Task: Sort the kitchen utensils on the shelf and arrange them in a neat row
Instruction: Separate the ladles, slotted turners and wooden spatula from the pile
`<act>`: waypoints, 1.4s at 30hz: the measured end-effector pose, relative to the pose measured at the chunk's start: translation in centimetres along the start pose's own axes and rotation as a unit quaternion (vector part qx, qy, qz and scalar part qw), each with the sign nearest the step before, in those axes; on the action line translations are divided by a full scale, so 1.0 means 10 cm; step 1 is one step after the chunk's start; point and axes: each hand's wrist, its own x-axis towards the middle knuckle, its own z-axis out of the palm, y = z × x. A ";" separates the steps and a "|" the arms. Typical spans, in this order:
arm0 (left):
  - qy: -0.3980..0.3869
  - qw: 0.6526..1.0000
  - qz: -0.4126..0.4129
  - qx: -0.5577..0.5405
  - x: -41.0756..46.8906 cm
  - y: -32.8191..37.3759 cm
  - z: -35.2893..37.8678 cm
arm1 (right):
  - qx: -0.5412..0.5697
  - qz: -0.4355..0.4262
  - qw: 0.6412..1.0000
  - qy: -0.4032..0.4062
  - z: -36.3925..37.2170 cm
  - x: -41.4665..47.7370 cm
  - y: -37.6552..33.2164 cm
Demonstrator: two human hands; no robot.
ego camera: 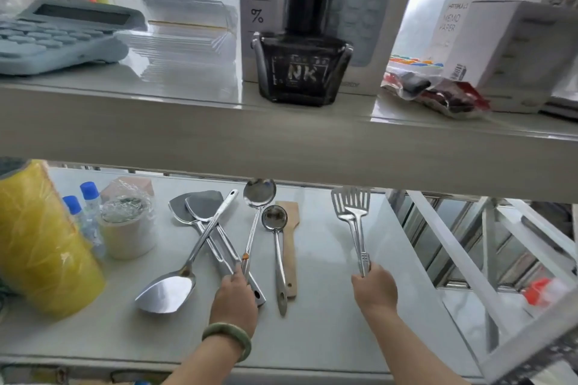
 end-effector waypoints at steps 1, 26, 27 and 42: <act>-0.003 1.000 -0.002 -0.002 0.00 0.04 0.03 | -0.013 0.017 1.000 0.000 -0.04 0.04 0.11; -0.034 0.992 0.000 -0.124 -0.07 0.22 0.13 | 0.022 -0.148 0.960 -0.238 0.49 -0.58 -0.82; -0.037 0.990 0.004 -0.134 -0.07 0.21 0.12 | 0.023 -0.131 0.961 -0.242 0.54 -0.62 -0.88; -0.009 0.976 0.059 -0.208 -0.06 0.18 0.12 | 0.328 0.089 0.897 -0.281 0.76 -0.57 -0.92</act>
